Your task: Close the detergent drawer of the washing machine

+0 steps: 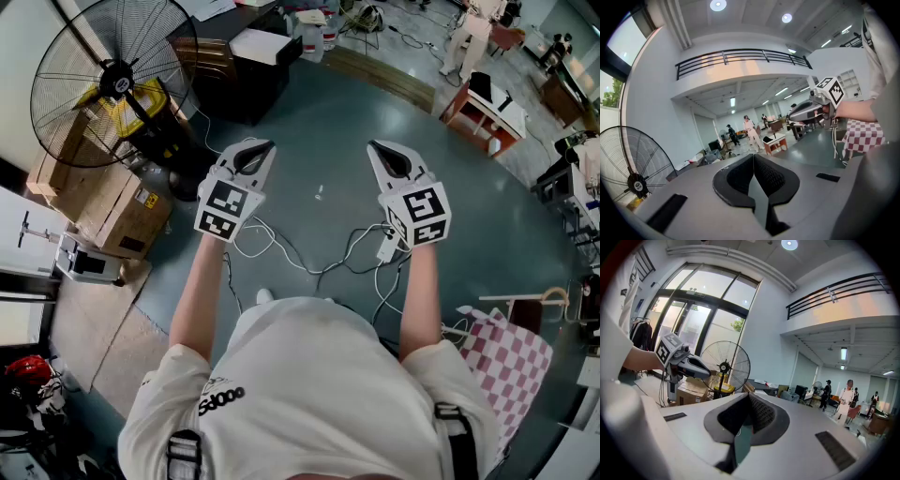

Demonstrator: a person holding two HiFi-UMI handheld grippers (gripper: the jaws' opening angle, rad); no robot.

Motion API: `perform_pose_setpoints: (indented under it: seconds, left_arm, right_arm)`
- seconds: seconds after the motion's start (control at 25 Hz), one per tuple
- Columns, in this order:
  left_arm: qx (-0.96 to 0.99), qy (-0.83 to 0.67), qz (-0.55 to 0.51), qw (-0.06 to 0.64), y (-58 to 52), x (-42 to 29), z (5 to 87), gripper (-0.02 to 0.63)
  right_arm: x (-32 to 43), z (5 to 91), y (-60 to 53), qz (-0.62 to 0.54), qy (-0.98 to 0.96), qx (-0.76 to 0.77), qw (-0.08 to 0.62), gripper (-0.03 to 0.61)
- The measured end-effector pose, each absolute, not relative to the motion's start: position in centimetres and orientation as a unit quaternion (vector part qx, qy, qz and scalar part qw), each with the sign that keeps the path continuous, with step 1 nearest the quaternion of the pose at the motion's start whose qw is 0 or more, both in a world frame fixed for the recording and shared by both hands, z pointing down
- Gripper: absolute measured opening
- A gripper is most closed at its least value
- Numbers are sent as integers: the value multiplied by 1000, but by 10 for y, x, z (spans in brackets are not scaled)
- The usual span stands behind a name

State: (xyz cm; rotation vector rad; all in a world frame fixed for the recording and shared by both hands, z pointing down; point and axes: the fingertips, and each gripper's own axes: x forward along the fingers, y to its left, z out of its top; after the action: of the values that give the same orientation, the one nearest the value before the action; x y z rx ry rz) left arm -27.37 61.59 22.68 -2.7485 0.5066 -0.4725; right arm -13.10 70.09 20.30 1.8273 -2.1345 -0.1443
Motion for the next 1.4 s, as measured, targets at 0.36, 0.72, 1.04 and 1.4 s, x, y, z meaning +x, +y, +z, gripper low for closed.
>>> perform_pose_setpoints:
  seconds: [0.36, 0.72, 1.04, 1.4]
  left_arm:
    - [-953, 195, -181, 144, 654, -226, 252, 18]
    - [-952, 186, -180, 161, 645, -194, 237, 18]
    - [-958, 175, -168, 153, 568, -164, 249, 18]
    - [-960, 180, -157, 145, 364, -116, 250, 18]
  right_arm:
    - [-75, 216, 736, -43, -773, 623, 112, 3]
    - [-51, 204, 720, -58, -785, 610, 88, 3]
    - [-28, 215, 646, -64, -773, 622, 107, 3]
    - [21, 224, 468, -39, -766, 632, 109, 3]
